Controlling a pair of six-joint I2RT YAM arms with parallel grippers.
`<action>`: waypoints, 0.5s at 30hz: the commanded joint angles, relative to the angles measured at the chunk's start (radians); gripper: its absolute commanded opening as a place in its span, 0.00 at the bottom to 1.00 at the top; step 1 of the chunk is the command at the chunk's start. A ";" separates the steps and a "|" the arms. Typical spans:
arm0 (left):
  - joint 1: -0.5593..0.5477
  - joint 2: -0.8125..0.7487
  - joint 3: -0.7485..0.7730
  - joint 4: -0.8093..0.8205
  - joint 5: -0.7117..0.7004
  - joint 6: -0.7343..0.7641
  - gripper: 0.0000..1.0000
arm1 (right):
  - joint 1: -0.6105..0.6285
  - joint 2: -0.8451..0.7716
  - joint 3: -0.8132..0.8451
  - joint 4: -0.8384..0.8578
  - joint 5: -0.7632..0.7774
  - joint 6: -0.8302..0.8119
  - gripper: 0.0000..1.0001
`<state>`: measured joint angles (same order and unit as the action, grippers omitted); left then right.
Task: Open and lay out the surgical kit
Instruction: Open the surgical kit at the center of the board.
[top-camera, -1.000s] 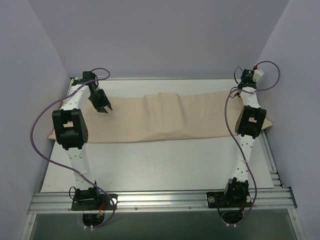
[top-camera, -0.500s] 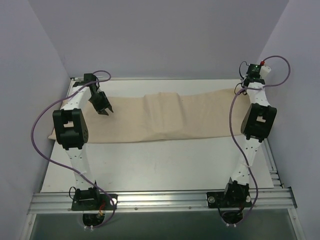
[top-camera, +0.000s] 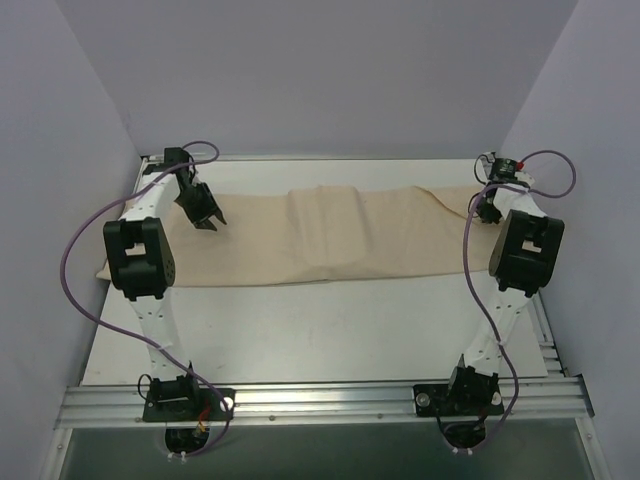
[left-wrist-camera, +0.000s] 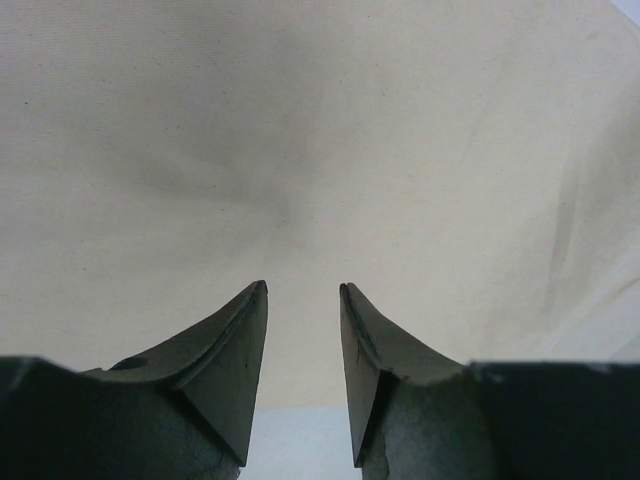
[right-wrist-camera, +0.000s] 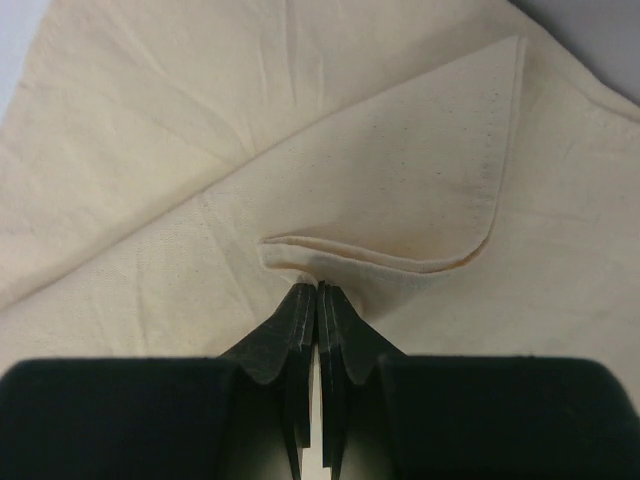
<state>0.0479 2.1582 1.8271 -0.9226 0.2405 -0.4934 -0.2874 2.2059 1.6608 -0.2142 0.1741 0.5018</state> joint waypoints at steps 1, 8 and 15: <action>0.012 -0.034 0.020 0.024 0.008 -0.004 0.44 | -0.009 -0.094 -0.045 -0.092 -0.027 0.034 0.00; 0.050 0.009 0.124 -0.028 -0.070 -0.002 0.56 | 0.013 -0.179 -0.070 -0.204 -0.044 0.023 0.00; 0.109 0.193 0.517 -0.148 -0.190 0.030 0.67 | 0.045 -0.210 0.055 -0.280 -0.080 -0.049 0.00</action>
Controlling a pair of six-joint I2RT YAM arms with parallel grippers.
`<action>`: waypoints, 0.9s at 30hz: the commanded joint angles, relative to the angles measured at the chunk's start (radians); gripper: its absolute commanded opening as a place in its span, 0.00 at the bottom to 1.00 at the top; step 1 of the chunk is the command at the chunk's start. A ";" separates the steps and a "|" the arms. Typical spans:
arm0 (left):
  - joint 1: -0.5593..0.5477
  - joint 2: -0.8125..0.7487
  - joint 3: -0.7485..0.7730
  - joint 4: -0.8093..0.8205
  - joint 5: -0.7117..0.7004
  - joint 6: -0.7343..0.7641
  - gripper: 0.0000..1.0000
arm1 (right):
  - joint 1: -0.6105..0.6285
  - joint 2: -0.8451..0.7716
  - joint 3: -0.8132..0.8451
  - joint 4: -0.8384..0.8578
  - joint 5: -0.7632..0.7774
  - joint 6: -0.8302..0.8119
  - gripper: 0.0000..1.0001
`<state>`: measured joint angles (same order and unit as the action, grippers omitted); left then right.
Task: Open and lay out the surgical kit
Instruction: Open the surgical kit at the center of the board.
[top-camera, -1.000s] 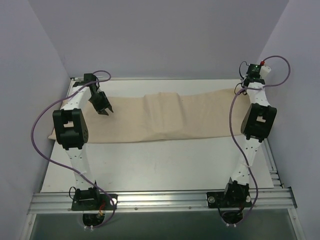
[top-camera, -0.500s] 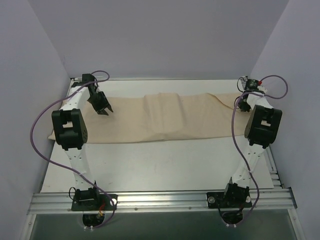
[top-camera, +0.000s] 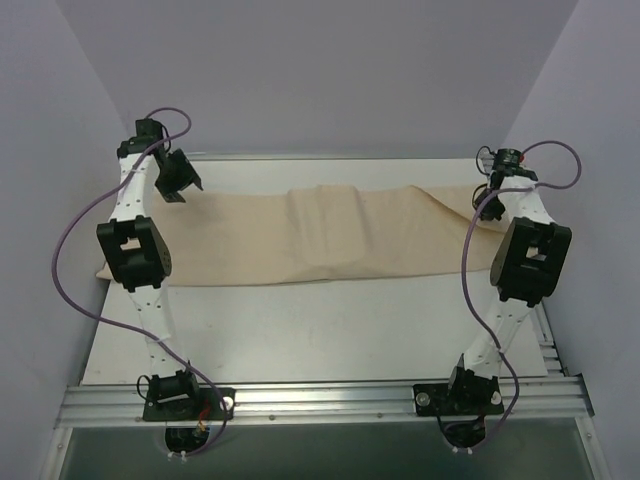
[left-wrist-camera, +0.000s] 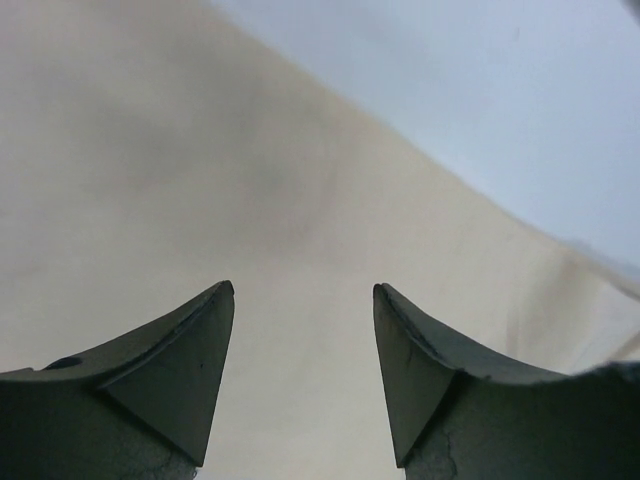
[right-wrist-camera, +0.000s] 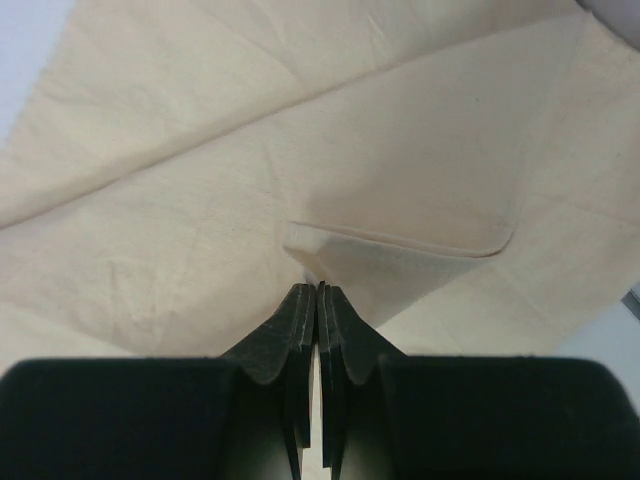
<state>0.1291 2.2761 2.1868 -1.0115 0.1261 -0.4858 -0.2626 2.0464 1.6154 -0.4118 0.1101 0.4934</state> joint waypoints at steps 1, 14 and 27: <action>0.038 0.104 0.207 -0.077 -0.112 0.021 0.67 | 0.029 -0.042 0.121 -0.088 -0.036 -0.045 0.00; 0.075 0.237 0.307 0.194 -0.287 0.271 0.64 | 0.195 -0.127 0.049 -0.009 -0.250 -0.013 0.00; 0.101 0.385 0.467 0.061 -0.450 0.193 0.58 | 0.200 -0.212 -0.072 -0.027 -0.303 -0.036 0.00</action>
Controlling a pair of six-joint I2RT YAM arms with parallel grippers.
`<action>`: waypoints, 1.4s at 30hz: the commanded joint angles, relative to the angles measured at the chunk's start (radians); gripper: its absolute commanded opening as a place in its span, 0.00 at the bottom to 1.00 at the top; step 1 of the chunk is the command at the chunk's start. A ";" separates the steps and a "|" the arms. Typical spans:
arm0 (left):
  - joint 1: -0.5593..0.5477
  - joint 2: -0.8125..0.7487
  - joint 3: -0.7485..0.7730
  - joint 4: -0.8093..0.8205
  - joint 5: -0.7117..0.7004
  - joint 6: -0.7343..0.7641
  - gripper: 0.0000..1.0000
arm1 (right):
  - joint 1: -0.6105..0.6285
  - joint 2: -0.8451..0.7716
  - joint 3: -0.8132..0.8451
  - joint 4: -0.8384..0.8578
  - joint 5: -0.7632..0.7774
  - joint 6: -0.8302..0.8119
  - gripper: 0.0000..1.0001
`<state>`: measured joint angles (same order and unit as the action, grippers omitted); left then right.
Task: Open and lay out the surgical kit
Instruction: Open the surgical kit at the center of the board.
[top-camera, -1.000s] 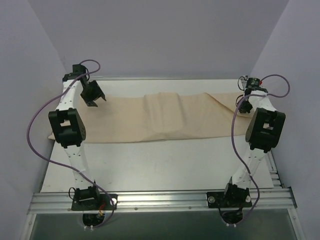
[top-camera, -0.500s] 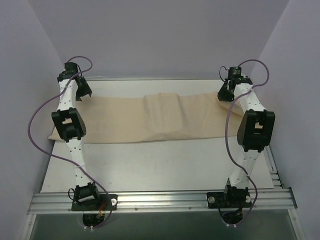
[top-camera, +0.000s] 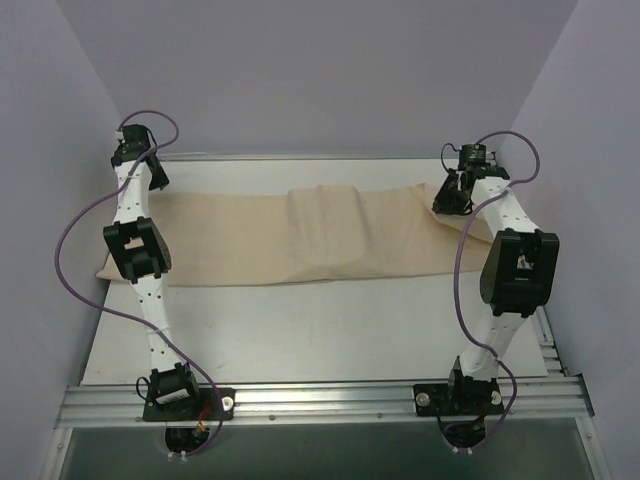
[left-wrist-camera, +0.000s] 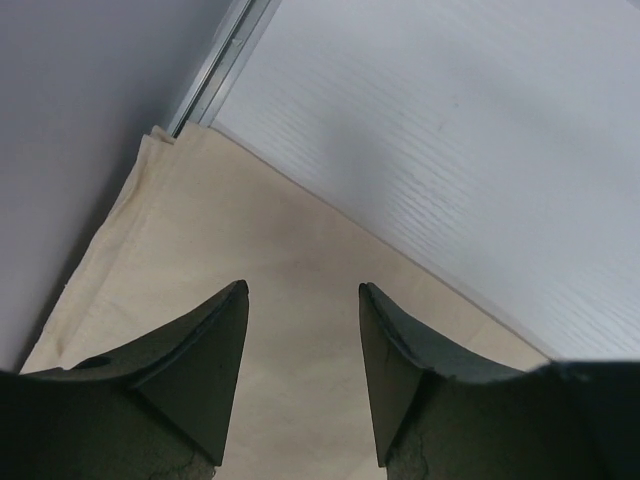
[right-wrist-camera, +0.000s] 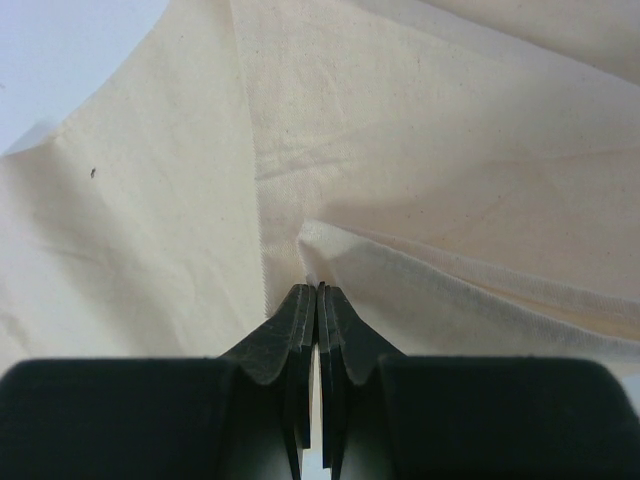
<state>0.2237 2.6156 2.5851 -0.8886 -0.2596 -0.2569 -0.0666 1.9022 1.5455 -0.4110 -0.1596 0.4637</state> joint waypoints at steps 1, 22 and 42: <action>0.006 0.052 0.070 -0.067 -0.082 -0.044 0.57 | 0.005 -0.068 0.011 -0.040 -0.031 -0.014 0.00; 0.019 0.095 0.029 0.073 0.169 -0.183 0.55 | -0.016 -0.164 -0.097 -0.008 -0.054 0.024 0.00; 0.037 0.181 0.072 0.047 0.220 -0.446 0.49 | -0.079 -0.239 -0.144 0.032 -0.101 0.001 0.00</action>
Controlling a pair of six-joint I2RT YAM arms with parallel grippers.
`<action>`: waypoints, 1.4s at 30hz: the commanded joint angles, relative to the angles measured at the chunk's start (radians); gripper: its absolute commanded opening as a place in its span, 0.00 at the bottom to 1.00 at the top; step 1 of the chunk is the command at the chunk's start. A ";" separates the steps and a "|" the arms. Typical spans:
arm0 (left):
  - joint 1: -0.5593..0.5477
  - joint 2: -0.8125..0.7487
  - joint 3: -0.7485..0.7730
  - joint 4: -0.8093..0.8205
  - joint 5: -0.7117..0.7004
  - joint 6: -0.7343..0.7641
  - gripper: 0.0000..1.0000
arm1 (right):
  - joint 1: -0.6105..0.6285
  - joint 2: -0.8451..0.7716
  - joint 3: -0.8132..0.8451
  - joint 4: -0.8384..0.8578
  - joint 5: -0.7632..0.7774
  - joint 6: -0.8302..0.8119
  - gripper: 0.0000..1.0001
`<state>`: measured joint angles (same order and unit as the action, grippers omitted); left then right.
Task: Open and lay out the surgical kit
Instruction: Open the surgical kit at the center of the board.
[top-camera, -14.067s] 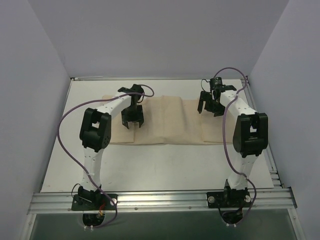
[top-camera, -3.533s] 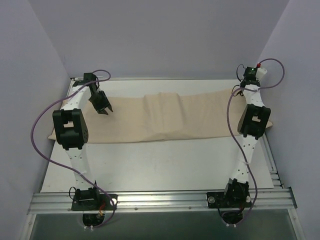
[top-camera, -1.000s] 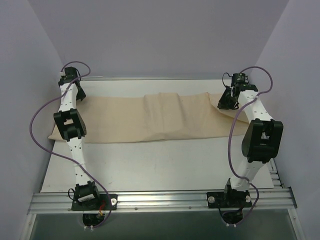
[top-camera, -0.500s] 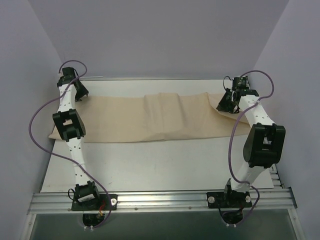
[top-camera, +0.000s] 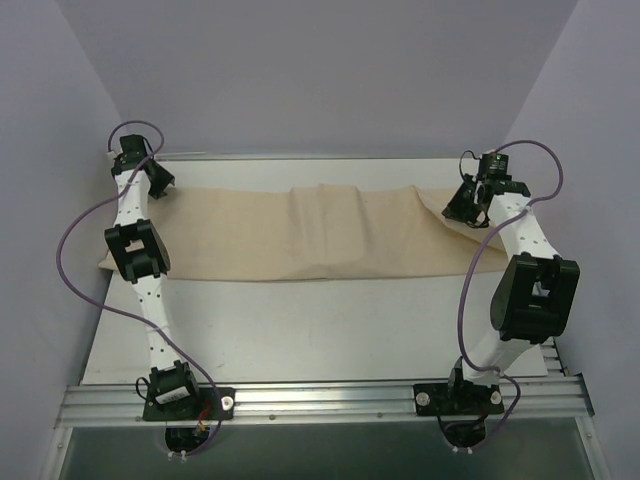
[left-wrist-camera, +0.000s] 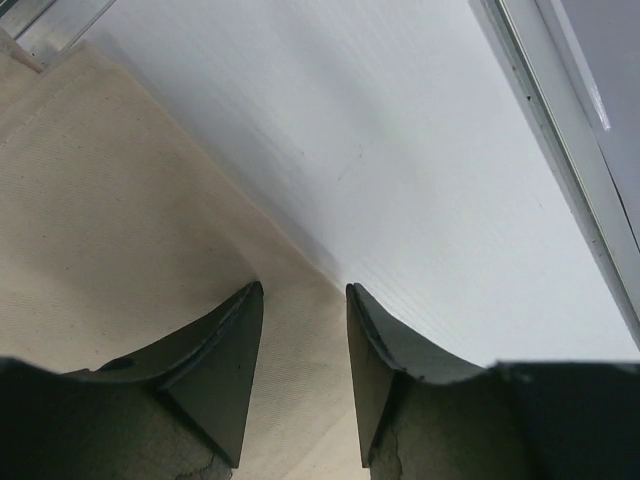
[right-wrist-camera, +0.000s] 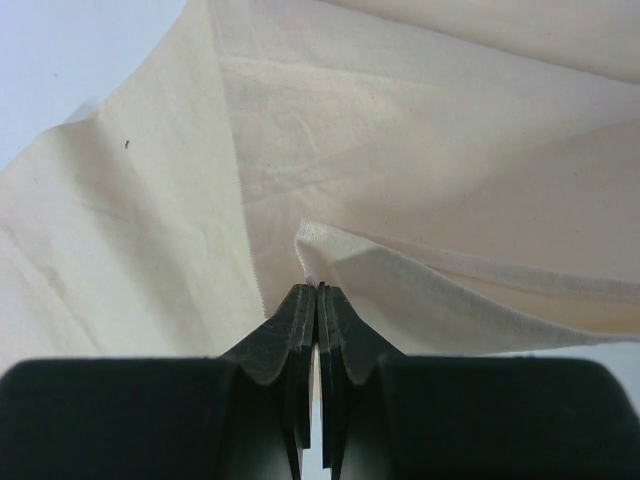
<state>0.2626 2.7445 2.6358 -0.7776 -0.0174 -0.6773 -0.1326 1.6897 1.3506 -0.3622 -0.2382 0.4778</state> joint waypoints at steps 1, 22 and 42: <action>-0.003 0.053 0.029 -0.069 -0.029 -0.021 0.49 | -0.016 -0.025 0.053 -0.017 -0.026 -0.013 0.00; -0.036 0.034 0.006 -0.164 -0.099 0.148 0.15 | -0.036 -0.016 0.027 0.008 -0.072 -0.004 0.00; -0.215 -0.224 -0.128 0.031 -0.271 0.370 0.38 | 0.004 0.018 0.065 0.026 -0.099 0.025 0.00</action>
<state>0.0811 2.5893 2.4840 -0.7967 -0.2493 -0.3840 -0.1364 1.7004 1.3785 -0.3470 -0.3103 0.4942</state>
